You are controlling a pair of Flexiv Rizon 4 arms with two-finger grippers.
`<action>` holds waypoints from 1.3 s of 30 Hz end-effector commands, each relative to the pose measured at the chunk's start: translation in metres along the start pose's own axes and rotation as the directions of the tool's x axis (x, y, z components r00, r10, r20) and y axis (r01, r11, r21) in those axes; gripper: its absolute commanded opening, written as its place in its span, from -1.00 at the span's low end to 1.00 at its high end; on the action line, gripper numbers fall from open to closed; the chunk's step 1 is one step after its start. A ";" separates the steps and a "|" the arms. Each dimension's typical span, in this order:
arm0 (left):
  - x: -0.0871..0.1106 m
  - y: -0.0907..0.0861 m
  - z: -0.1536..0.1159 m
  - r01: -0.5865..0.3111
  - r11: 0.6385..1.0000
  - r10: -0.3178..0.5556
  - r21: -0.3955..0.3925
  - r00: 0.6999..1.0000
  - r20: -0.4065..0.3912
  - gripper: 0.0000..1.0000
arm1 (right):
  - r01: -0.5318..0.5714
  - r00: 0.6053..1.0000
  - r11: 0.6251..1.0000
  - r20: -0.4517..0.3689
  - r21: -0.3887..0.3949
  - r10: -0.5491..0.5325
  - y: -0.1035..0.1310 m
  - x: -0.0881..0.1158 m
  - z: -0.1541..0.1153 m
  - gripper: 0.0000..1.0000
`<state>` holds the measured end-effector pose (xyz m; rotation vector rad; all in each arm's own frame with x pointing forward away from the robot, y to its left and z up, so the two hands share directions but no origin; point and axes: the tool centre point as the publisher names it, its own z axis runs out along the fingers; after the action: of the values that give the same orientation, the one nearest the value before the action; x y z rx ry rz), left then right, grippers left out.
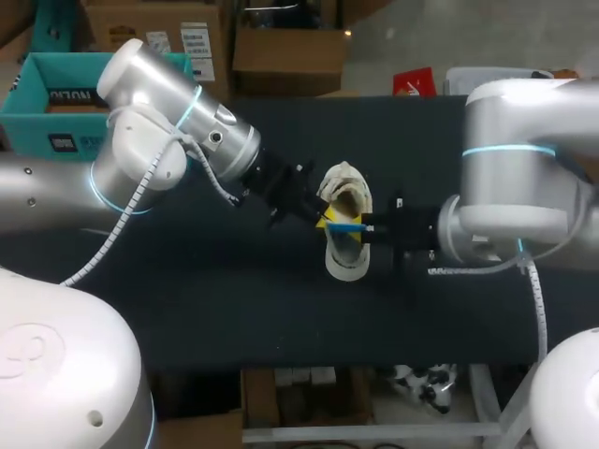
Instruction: Open the shoe tongue, take the insole out of the shoe, put the insole back into the shoe, and pack the shoe into the shoebox
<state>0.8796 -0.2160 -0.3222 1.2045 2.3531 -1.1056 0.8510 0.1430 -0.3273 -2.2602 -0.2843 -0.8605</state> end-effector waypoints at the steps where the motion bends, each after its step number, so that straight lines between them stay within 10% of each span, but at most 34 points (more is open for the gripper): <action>1: -0.007 0.006 0.012 0.017 1.000 -0.017 -0.009 1.000 0.005 -1.00 | 0.007 0.999 1.000 0.036 -0.006 -0.007 0.011 0.005 0.012 -1.00; 16: -0.013 0.026 0.026 0.080 0.996 -0.080 -0.045 0.997 -0.012 -1.00 | 0.034 0.998 0.998 0.056 -0.048 -0.031 0.029 0.011 0.024 -1.00; 19: -0.009 0.024 0.024 0.085 0.996 -0.086 -0.039 0.996 -0.009 -0.52 | 0.027 0.998 0.998 0.055 -0.048 -0.025 0.032 0.009 0.026 -1.00; 24: -0.001 0.014 0.010 0.073 0.997 -0.073 -0.022 0.997 0.018 -0.35 | 0.022 0.998 0.998 0.053 -0.052 -0.019 0.034 0.004 0.025 -1.00; 39: 0.010 -0.019 0.002 0.002 1.000 -0.003 0.013 0.999 0.048 -0.83 | 0.000 1.000 0.999 0.031 -0.053 0.001 0.037 -0.001 0.019 -1.00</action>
<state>0.8616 -0.2159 -0.3165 1.1798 2.3241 -1.1430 0.8774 0.1314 -0.3564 -2.3369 -0.2827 -0.8310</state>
